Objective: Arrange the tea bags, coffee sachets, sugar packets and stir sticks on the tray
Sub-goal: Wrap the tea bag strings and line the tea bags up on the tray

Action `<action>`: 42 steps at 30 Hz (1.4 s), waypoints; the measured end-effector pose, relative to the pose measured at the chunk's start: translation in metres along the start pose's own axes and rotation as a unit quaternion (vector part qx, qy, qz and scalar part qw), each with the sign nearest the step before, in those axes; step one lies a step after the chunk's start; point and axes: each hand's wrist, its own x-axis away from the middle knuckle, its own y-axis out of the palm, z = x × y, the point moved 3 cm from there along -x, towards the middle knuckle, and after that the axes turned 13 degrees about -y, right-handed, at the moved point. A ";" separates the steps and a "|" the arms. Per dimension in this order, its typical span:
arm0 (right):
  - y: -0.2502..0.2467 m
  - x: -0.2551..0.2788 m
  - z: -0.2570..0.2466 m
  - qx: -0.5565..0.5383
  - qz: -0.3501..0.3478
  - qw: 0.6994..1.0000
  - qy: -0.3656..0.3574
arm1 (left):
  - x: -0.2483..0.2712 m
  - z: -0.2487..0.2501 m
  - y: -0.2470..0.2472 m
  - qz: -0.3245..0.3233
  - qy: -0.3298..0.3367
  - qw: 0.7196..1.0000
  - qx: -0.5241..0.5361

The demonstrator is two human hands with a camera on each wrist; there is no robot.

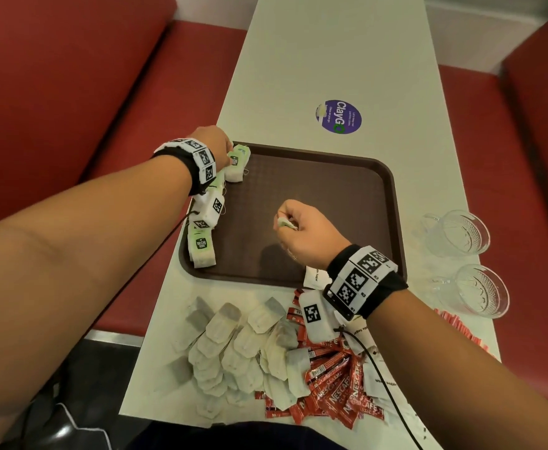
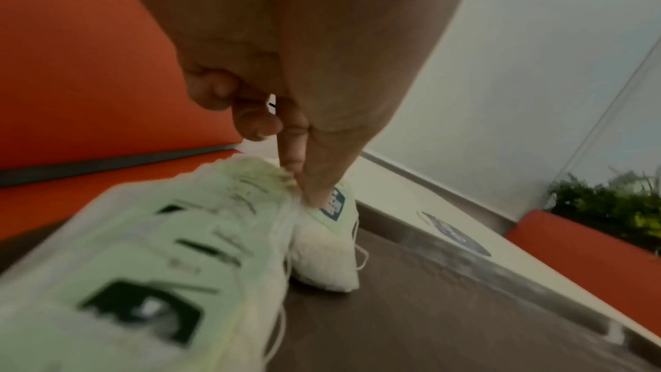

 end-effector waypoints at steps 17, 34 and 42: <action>-0.008 0.008 0.006 -0.046 0.015 0.999 0.016 | 0.003 0.034 0.016 0.029 -0.018 0.995 -0.097; -0.015 0.008 0.013 -0.039 0.044 0.998 0.033 | 0.034 0.043 -0.007 0.070 0.089 0.986 0.124; -0.011 -0.006 0.005 -0.057 0.063 0.996 0.010 | 0.134 0.047 -0.021 -0.108 0.356 0.920 0.121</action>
